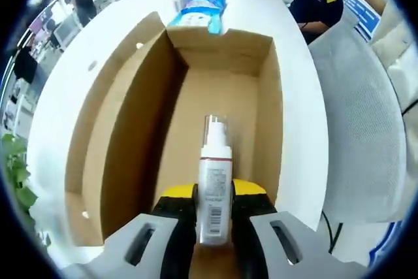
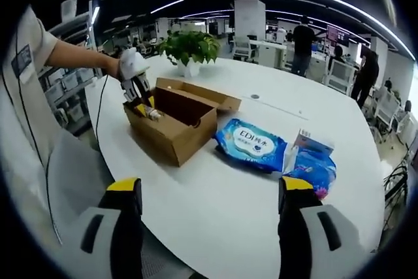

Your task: Operate the shoe box by opening the lid, removing the specified soft item, and placing it in the target area until the item is outside and the box remains undamaged.

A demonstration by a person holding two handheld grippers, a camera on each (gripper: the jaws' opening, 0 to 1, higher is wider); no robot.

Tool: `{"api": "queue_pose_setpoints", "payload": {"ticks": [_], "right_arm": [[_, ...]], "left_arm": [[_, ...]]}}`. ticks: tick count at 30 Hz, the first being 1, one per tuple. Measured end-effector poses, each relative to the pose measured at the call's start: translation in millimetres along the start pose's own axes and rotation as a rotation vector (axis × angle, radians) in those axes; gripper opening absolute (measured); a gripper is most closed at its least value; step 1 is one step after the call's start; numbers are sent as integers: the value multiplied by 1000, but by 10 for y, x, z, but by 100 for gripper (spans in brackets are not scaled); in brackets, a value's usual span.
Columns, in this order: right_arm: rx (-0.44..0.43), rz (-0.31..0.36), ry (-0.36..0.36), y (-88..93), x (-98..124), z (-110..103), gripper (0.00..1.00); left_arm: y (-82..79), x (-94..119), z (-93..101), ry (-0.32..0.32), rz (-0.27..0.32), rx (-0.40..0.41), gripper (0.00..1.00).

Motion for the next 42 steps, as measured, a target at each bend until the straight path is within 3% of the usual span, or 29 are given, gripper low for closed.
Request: {"api": "queue_pose_setpoints", "payload": {"ticks": [9, 21, 28, 33, 42], "right_arm": [[47, 38, -57, -96, -101, -141, 72], [98, 81, -78, -247, -191, -185, 62], [182, 101, -148, -326, -238, -322, 55], [166, 137, -199, -444, -254, -399, 52], [198, 172, -287, -594, -291, -596, 46]], "left_arm": [[-339, 107, 93, -9, 82, -40, 16], [-833, 215, 347, 25, 181, -141, 17], [-1046, 264, 531, 63, 235, -187, 17], [-1196, 314, 631, 90, 287, -210, 17], [-1351, 316, 777, 135, 325, -241, 17]]}}
Point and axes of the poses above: the point that each gripper's makers call its tool centre point, and the gripper's own axes: x roughly backward along the fingers, z roughly to its right, y roughly out of its underside, the point moved 4 cm from there along x, roughly backward along the fingers, and after that the axes turned 3 degrees about -x, right-handed, at the moved point
